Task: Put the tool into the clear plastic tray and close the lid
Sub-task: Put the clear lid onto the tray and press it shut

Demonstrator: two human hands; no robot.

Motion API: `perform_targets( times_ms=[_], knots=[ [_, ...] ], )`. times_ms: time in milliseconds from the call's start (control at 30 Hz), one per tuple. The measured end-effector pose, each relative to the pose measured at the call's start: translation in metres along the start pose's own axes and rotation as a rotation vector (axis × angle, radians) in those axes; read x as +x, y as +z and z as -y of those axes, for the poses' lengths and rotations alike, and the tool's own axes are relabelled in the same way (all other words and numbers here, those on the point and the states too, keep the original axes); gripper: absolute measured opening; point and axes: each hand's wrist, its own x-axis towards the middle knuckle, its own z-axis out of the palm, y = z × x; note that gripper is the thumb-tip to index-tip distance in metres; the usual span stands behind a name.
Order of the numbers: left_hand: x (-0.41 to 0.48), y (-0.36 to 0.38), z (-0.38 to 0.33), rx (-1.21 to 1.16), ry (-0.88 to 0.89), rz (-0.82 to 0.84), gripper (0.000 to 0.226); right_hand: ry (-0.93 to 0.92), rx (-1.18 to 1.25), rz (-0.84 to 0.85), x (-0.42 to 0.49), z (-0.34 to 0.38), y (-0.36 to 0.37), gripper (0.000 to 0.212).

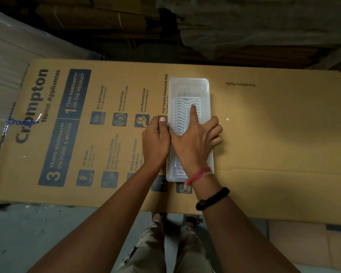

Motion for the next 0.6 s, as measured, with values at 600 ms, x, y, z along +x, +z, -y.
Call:
perform_targets(
  times_ms=[600],
  knots=[
    [-0.003, 0.013, 0.009, 0.198, -0.050, 0.044, 0.053, 0.109, 0.327, 0.006, -0.026, -0.074, -0.015, 0.039]
  ],
)
